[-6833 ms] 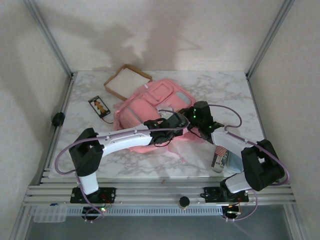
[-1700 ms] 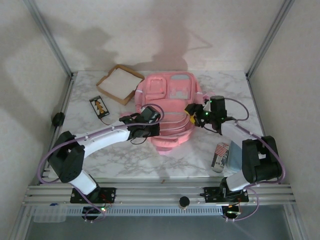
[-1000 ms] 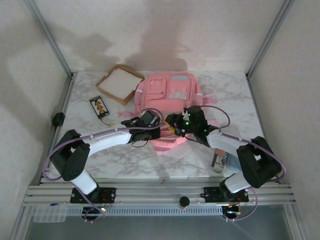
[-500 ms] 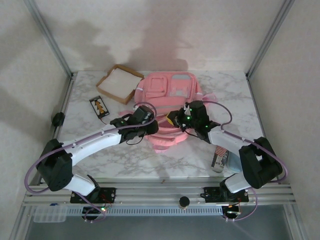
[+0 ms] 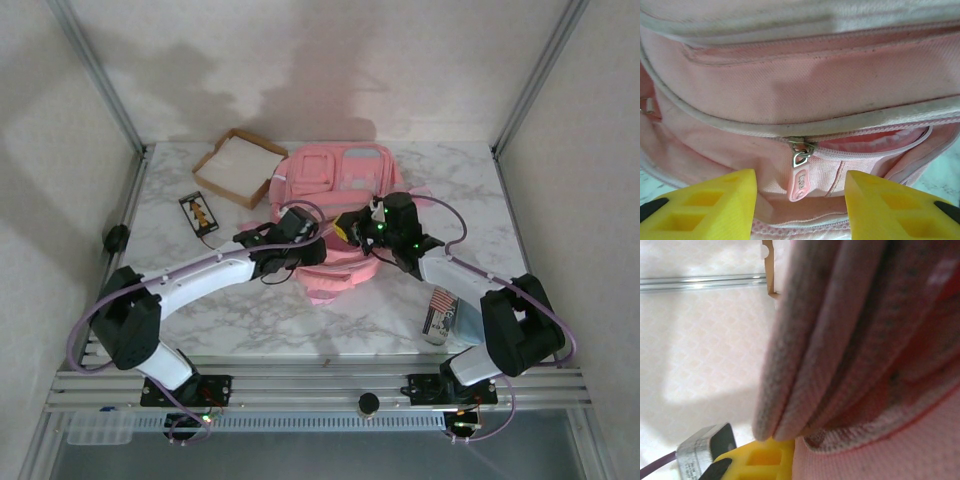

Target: Pack the student bag

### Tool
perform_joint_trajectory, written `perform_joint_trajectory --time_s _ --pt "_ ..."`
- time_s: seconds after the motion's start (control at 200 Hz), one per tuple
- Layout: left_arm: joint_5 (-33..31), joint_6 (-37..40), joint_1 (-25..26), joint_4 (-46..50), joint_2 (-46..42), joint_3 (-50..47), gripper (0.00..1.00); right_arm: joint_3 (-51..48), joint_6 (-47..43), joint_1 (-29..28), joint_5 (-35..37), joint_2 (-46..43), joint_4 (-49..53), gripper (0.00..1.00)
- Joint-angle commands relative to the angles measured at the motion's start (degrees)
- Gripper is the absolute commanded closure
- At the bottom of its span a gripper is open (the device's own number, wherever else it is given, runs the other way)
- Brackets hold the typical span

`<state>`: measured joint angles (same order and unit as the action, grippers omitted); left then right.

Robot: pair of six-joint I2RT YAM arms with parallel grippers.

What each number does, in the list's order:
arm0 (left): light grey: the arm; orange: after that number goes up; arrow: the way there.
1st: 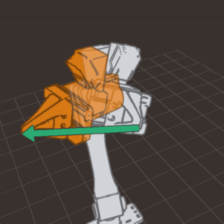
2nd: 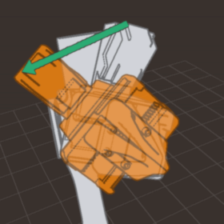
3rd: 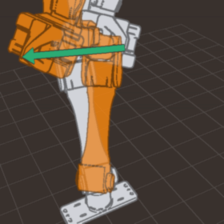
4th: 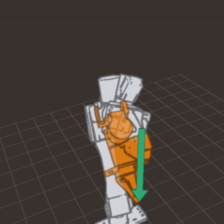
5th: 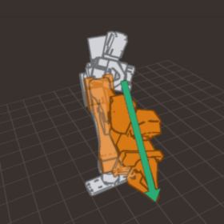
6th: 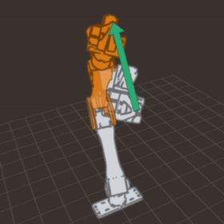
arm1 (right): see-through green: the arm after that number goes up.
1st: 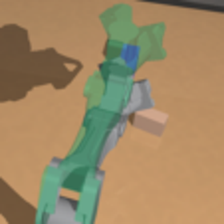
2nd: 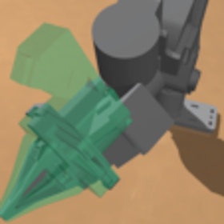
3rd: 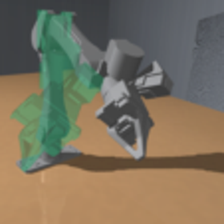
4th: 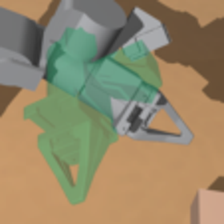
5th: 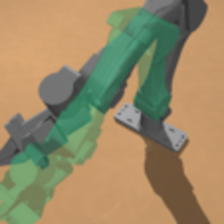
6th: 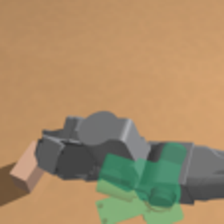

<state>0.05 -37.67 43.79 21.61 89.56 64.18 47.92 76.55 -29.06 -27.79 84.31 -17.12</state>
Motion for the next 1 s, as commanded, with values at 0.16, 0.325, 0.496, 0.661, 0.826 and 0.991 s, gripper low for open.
perform_joint_trajectory --time_s 0.16,0.325,0.496,0.661,0.826,0.991 --pt "1.30 2.45 0.21 -2.38 2.09 0.77 0.62 3.06 0.09 1.33 -0.16 -0.47 -4.10 1.00" --pt "2.43 1.70 0.41 -3.38 3.06 0.59 0.69 3.22 0.01 1.46 0.06 -0.62 -4.19 1.00" --pt "1.39 1.46 0.42 -3.48 1.94 0.22 0.81 3.23 -0.55 1.53 0.37 -0.64 -3.52 1.00" --pt "0.53 1.78 0.42 -1.98 1.68 0.94 0.92 2.93 -1.19 1.64 0.69 -0.77 -2.93 1.00" --pt "0.25 1.49 0.42 -0.24 0.34 1.23 1.00 2.55 -2.41 2.06 1.37 -1.15 -1.38 1.00" --pt "-1.87 0.84 -0.02 3.81 -0.58 1.52 1.00 2.29 -3.19 2.85 1.30 -1.32 -0.38 1.00"
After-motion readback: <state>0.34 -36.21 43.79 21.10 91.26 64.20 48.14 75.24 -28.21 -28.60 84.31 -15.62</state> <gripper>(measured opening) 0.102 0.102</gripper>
